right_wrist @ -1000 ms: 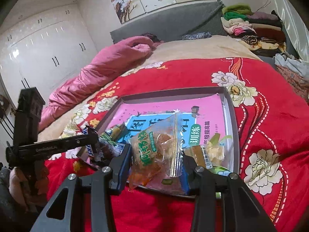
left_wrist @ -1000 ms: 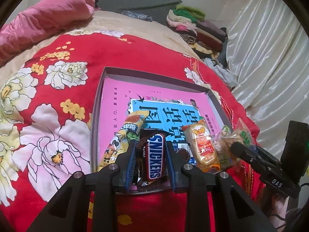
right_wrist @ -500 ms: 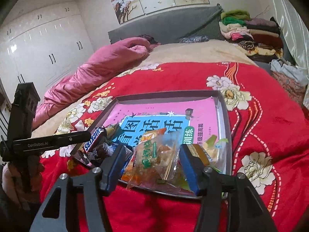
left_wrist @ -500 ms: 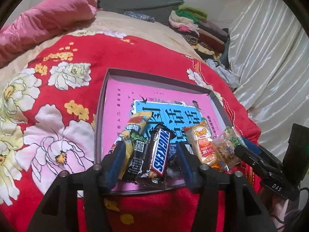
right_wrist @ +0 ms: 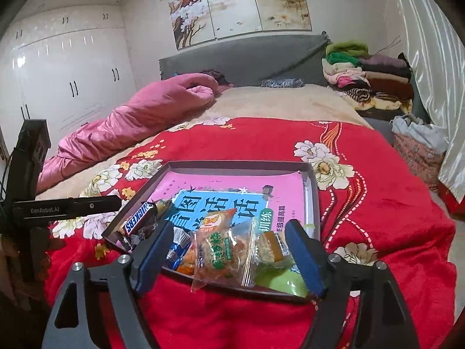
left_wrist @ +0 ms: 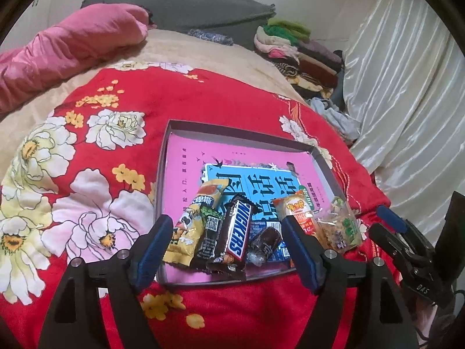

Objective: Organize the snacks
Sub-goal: 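Lower the Snickers bar into the tray with the left gripper while the right lowers the cookie packet, then open both grippers and withdraw them from the tray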

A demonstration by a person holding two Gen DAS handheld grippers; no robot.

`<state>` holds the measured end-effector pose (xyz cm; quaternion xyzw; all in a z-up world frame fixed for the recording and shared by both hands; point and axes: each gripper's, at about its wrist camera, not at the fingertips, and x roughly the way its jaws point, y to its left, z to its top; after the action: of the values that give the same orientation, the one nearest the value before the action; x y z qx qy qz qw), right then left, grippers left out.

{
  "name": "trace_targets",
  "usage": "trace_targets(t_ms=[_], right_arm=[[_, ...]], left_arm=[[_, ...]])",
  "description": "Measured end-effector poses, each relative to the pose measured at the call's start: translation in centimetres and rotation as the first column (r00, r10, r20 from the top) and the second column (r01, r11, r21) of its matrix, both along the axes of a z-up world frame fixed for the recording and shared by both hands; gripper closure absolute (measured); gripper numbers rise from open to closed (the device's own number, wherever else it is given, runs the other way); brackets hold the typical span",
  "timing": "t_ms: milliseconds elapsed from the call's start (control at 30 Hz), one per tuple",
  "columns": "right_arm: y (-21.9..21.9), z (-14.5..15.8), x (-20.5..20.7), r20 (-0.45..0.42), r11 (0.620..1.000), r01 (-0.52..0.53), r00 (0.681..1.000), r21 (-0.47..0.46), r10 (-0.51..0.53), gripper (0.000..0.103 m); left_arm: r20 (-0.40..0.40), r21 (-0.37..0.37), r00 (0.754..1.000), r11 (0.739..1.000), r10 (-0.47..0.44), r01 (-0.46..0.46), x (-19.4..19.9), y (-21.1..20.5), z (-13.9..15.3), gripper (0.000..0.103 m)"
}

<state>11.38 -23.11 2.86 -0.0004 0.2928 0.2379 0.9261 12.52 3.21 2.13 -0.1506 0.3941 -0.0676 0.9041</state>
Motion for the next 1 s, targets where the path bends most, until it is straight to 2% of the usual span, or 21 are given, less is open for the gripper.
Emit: trace_targets(t_ms=[100, 400, 667, 1000], right_arm=[[0.3, 0.4, -1.1, 0.018, 1.0, -0.007, 1.0, -0.029, 0.007, 0.021], [1.2, 1.0, -3.8, 0.01, 0.998, -0.001, 1.0, -0.059, 0.002, 0.006], [1.3, 0.3, -5.5, -0.048, 0.994, 0.058, 0.997, -0.093, -0.063, 0.004], [0.8, -0.3, -7.5, -0.121, 0.99, 0.11, 0.985, -0.088, -0.12, 0.003]], left_arm=[[-0.005, 0.006, 1.0, 1.0, -0.004, 0.004, -0.8, -0.3, 0.0, 0.024], [-0.039, 0.039, 0.999, 0.999, 0.01, -0.008, -3.6, -1.0, -0.2, 0.024], [-0.08, 0.089, 0.997, 0.996, 0.011, -0.004, -6.4, -2.8, -0.5, 0.024], [-0.122, 0.108, 0.992, 0.994, -0.009, 0.022, -8.9, -4.1, -0.8, 0.024]])
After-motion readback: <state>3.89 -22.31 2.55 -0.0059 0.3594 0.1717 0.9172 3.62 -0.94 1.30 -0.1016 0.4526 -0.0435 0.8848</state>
